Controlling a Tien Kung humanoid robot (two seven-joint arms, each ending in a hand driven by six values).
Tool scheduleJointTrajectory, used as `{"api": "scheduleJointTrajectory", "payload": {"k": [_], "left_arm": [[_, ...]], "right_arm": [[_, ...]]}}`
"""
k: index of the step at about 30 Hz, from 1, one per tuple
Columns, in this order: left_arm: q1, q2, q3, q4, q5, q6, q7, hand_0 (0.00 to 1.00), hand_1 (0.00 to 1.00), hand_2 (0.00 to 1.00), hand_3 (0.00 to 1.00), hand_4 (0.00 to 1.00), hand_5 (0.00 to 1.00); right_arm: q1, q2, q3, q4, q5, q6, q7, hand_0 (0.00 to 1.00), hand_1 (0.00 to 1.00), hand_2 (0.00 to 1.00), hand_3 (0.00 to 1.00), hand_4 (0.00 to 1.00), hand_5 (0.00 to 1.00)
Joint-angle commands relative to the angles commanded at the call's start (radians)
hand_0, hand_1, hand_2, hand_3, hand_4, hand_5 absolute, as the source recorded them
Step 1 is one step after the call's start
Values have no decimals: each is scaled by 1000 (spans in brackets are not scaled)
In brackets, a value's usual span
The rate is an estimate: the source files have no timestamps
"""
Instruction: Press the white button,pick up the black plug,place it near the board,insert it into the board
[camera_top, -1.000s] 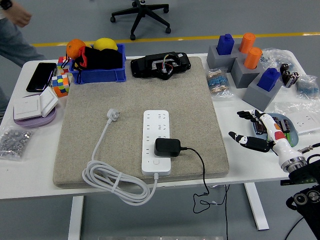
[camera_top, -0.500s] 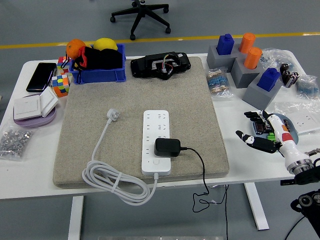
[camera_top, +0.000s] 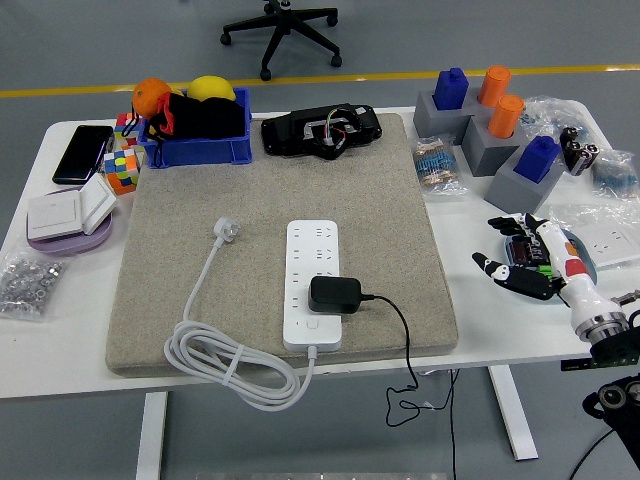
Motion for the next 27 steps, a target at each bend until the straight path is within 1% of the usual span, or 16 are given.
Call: {"api": "scheduleJointTrajectory", "payload": {"k": [6,12,13,17,23,27], "left_arm": [[0,1,-2,0,-4,2,-1,466,496,512,582,589,267],[-4,-6,1,0,-29,16,-13,466,496,513,582,589,267],[-4,-6,2,0,-30,16,-13,466,496,513,583,573,294],[0,-7,6,0,-26,12,-8,466,496,513,583,573,294],[16,-8,6,0,4,0,5,466,496,514,582,584,285],[22,-8,28,0,-17,-2,4,467,496,514,580,587,275]], "right_arm": [[6,-5,-27,3,5,2,0,734,684,660,638,844,275],[12,-23,-52,11,10,7,1,732,683,652,636,836,265],[12,-23,-52,11,9,8,1,729,678,651,635,831,259],[14,-23,-51,13,8,9,1,729,678,651,635,831,259],[11,-23,-50,13,5,19,0,728,678,644,634,826,254],[0,-17,-41,16,-3,22,-4,726,675,640,632,825,253]]}}
